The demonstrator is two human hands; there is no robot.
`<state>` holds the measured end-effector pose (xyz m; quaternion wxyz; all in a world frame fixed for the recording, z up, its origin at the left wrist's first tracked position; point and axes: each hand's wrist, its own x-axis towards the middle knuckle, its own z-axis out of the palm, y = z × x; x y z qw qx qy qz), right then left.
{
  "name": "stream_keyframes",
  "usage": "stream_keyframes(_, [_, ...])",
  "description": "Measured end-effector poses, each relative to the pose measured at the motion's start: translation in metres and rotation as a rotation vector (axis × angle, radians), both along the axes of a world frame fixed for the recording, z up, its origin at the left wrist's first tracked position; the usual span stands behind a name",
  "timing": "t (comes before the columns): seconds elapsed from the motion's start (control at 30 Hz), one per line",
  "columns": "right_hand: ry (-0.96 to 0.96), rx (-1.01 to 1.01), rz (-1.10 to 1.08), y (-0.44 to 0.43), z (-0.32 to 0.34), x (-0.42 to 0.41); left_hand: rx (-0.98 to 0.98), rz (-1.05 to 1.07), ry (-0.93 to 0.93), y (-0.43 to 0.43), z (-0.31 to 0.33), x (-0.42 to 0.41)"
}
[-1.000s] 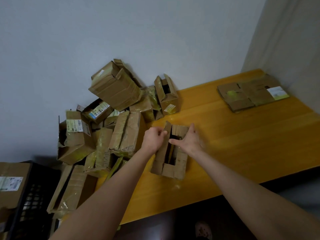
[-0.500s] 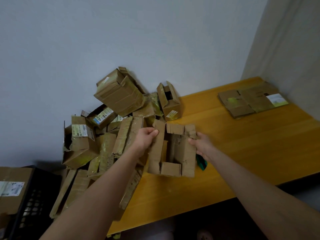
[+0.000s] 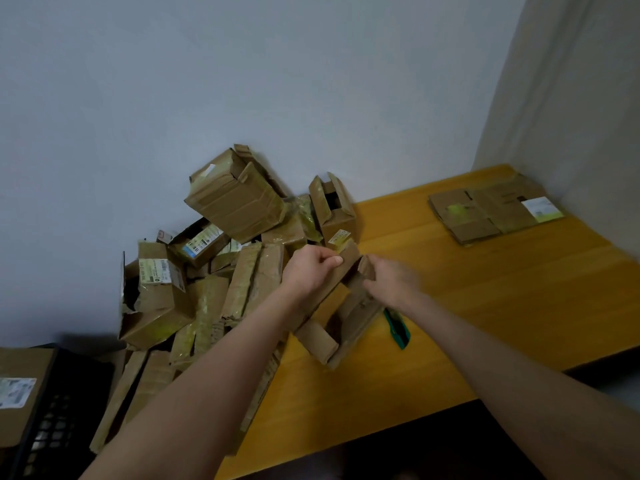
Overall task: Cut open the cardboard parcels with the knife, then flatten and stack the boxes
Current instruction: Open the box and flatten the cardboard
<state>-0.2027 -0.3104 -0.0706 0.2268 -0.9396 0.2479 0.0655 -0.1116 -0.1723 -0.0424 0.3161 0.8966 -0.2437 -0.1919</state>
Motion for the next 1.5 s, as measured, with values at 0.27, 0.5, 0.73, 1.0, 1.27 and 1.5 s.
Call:
stream_keyframes(0.27, [-0.15, 0.148, -0.375, -0.018, -0.002, 0.0, -0.073, 0.121, -0.3, 0.01, 0.007, 0.004])
stream_keyframes(0.5, [-0.333, 0.158, -0.48, -0.026, 0.006, -0.009, 0.0, 0.333, 0.196, 0.031, -0.012, -0.015])
stream_keyframes(0.73, [-0.486, 0.386, -0.422, -0.019, 0.002, -0.015, -0.075, 0.266, 0.232, 0.039, -0.018, -0.011])
stream_keyframes(1.0, [-0.643, 1.158, -0.611, -0.042, -0.004, -0.033, -0.418, 0.194, 0.736, 0.066, -0.013, -0.009])
stream_keyframes(1.27, [-0.629, 1.458, -0.536, -0.038, -0.004, -0.039, -0.45, 0.325, 0.962, 0.052, -0.012, -0.001])
stream_keyframes(1.5, [-0.235, 1.488, -0.339, -0.057, -0.016, -0.059, -0.606, 0.355, 0.938, 0.066, -0.017, 0.013])
